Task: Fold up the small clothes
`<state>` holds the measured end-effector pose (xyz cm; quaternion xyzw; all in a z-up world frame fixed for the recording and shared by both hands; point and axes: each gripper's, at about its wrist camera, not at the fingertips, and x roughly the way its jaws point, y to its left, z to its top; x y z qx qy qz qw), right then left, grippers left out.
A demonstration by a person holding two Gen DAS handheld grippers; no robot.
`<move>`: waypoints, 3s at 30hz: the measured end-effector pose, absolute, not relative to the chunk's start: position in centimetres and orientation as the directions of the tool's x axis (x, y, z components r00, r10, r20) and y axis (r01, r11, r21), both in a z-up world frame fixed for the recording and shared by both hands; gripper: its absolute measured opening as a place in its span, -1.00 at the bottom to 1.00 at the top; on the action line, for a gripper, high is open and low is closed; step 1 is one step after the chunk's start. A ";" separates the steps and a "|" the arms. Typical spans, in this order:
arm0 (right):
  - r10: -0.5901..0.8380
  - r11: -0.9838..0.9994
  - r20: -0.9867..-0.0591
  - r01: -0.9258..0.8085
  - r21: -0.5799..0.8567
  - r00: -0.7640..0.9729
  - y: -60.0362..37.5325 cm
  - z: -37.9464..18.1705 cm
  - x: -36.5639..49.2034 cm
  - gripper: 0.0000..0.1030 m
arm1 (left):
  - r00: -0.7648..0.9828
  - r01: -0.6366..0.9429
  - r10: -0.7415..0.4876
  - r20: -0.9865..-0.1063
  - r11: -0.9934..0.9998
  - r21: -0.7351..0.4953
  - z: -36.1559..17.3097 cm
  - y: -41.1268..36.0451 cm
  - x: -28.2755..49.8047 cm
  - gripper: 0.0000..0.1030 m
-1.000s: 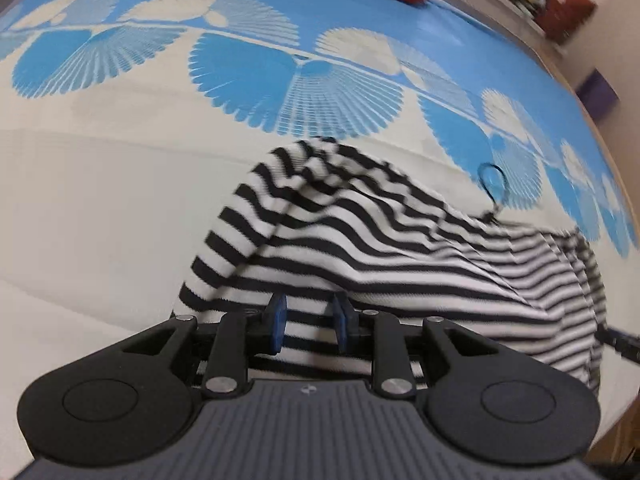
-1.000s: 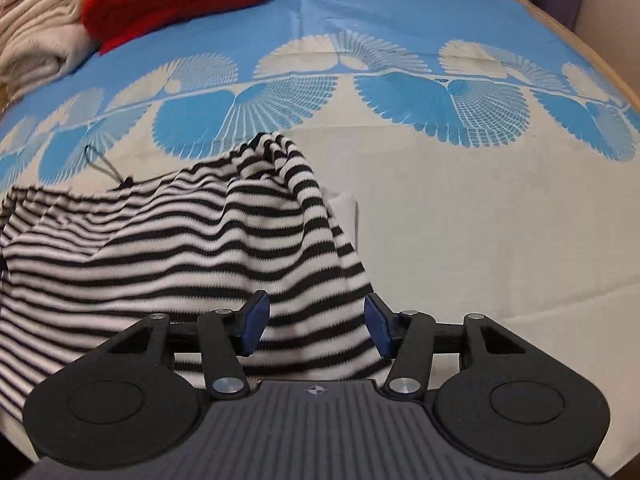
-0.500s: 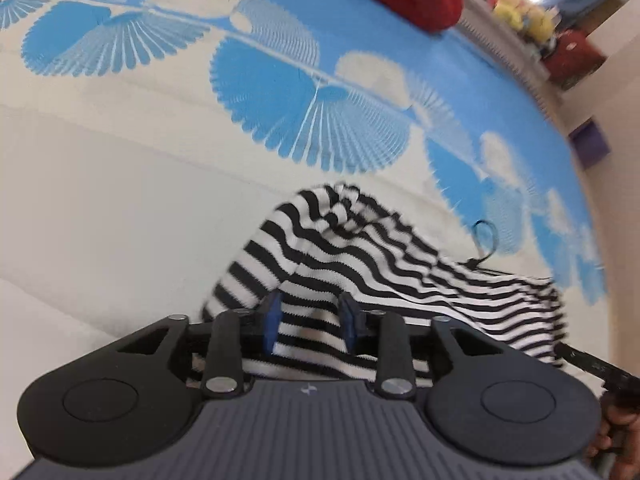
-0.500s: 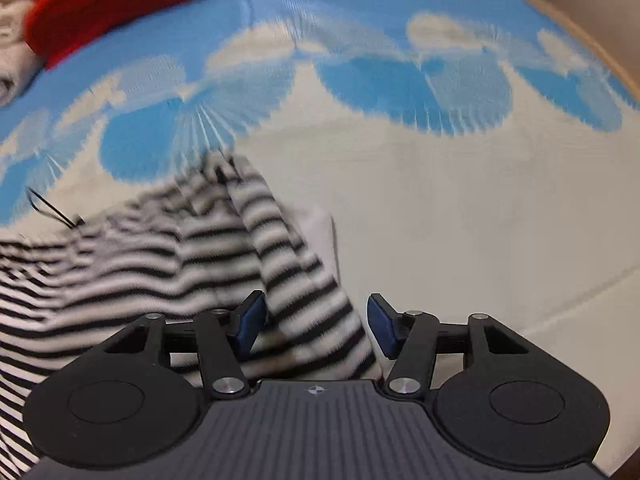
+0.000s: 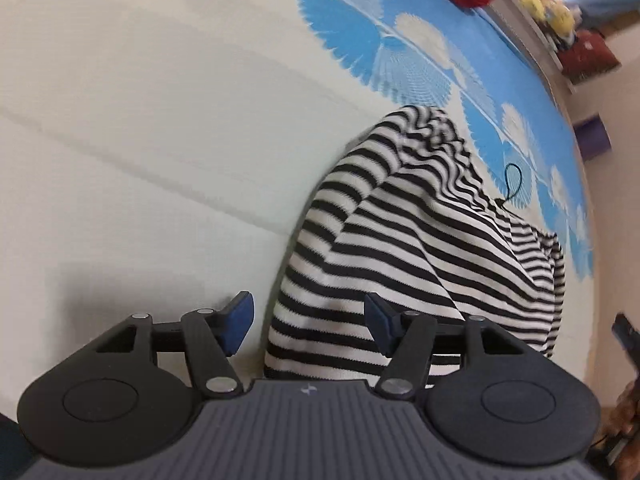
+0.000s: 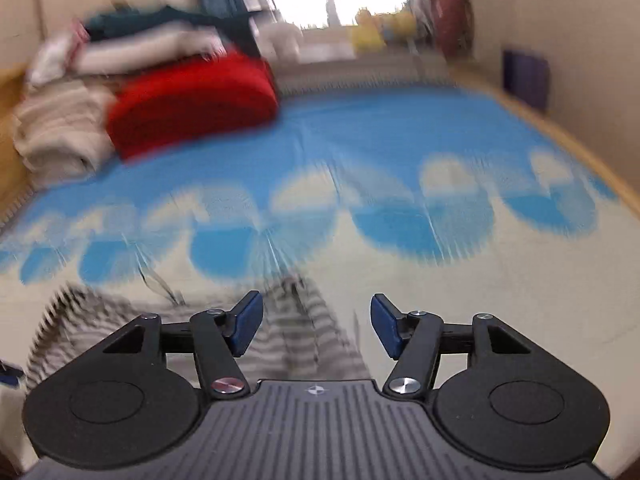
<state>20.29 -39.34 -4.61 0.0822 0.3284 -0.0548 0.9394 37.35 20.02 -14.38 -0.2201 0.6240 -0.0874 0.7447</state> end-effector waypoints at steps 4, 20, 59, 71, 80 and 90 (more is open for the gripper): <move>-0.040 0.952 -0.602 0.213 0.219 0.797 -41.0 -4.1 19.6 0.18 | 0.177 -0.163 -0.410 -0.895 0.884 -0.438 -15.6 19.9 37.8 0.28; -0.113 0.940 -0.664 0.297 0.170 0.739 -43.7 -5.9 19.5 0.18 | 0.131 -0.109 -0.456 -0.880 0.876 -0.470 -17.8 15.3 39.6 0.30; -0.030 0.940 -0.632 0.236 0.245 0.775 -40.4 -5.4 21.6 0.18 | 0.291 0.101 -0.293 -0.911 0.956 -0.275 -10.3 14.8 38.2 -0.74; -0.044 0.929 -0.620 0.260 0.263 0.784 -43.2 -5.1 20.8 0.18 | 0.278 0.378 -0.579 -0.767 0.800 -0.467 -4.4 -4.9 38.0 -0.77; -0.057 0.924 -0.639 0.283 0.258 0.767 -44.0 -5.5 20.9 0.18 | 0.131 0.463 -0.627 -0.768 0.724 -0.512 -6.9 -18.9 37.7 -0.31; 0.083 0.947 -0.633 0.138 0.292 0.770 -39.9 -5.7 22.1 0.18 | 0.359 0.311 -0.641 -0.679 0.768 -0.560 -4.3 -6.2 39.4 0.00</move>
